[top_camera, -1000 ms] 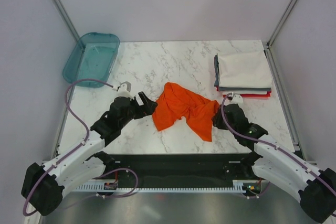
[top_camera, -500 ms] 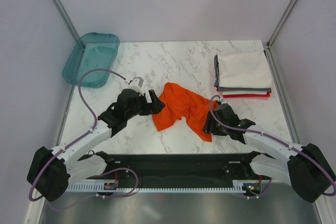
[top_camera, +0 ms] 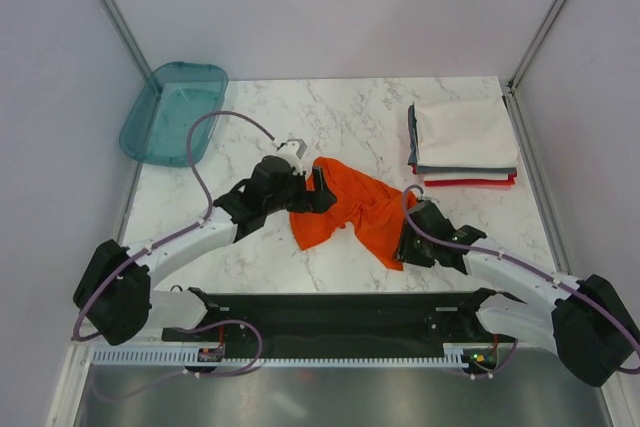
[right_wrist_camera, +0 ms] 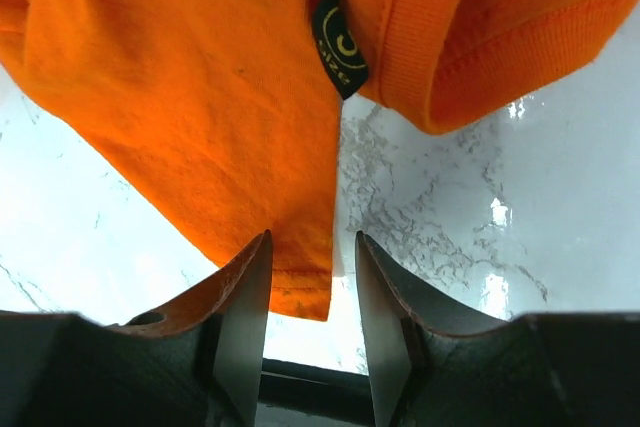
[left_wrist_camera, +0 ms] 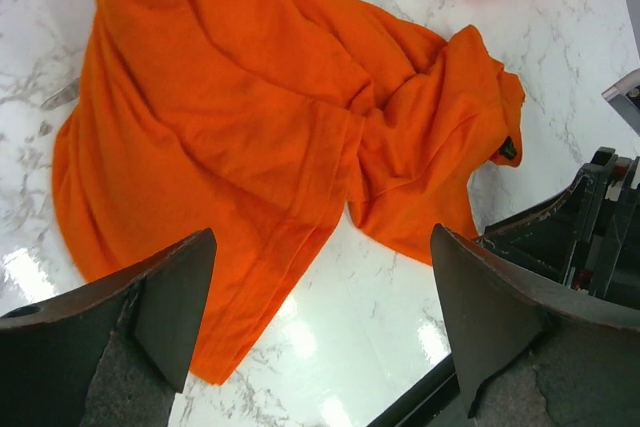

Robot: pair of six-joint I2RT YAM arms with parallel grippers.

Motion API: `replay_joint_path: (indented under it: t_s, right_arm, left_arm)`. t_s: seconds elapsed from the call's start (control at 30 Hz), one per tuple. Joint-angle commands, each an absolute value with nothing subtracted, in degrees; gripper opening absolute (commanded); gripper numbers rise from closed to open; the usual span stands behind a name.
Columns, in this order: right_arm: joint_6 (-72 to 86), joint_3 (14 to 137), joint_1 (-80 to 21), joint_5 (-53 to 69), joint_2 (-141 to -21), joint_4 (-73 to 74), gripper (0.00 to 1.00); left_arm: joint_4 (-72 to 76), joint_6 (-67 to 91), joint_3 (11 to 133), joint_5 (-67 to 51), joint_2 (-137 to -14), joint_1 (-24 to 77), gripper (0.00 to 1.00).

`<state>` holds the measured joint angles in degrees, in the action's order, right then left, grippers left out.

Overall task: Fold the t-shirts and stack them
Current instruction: Flatten the tshirt out

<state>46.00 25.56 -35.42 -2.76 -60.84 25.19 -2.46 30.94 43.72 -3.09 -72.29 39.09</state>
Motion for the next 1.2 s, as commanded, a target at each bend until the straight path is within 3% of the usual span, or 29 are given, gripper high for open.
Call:
replay_joint_path:
  t_s: [0.0, 0.17, 0.27, 0.3, 0.63, 0.97, 1.1, 1.17]
  right_arm:
    - [48.5, 26.5, -36.1, -3.7, -62.0, 30.3, 0.47]
    - [49.6, 26.8, -36.4, -2.4, -63.7, 27.7, 0.38]
    - [49.0, 27.2, -36.5, -1.1, -64.4, 25.8, 0.19]
    - [48.8, 27.6, -36.4, -0.1, -64.4, 25.5, 0.0]
    - [52.2, 25.2, -36.3, -7.6, -51.6, 28.0, 0.0]
    - [52.8, 23.4, -36.3, -7.0, -47.6, 28.1, 0.0]
    - [50.7, 24.7, -36.4, -4.8, -50.8, 28.3, 0.36]
    - [49.8, 25.0, -36.4, -5.0, -52.9, 28.7, 0.38]
  left_arm:
    - [-0.4, 26.4, 49.6, -2.5, -76.0, 41.1, 0.95]
    - [-0.4, 24.9, 54.1, -3.0, -83.6, 42.5, 0.87]
    - [-0.4, 23.3, 56.7, -2.7, -87.0, 43.9, 0.85]
    - [-0.8, 22.9, 58.1, -2.4, -87.8, 44.4, 0.84]
    - [-10.8, 19.1, 68.7, 6.1, -99.3, 49.5, 0.72]
    - [-17.1, 21.6, 76.0, 10.5, -109.7, 50.9, 0.7]
    - [-17.8, 22.8, 76.3, 11.8, -110.7, 50.8, 0.57]
    - [-17.8, 23.0, 76.5, 12.3, -111.4, 50.8, 0.52]
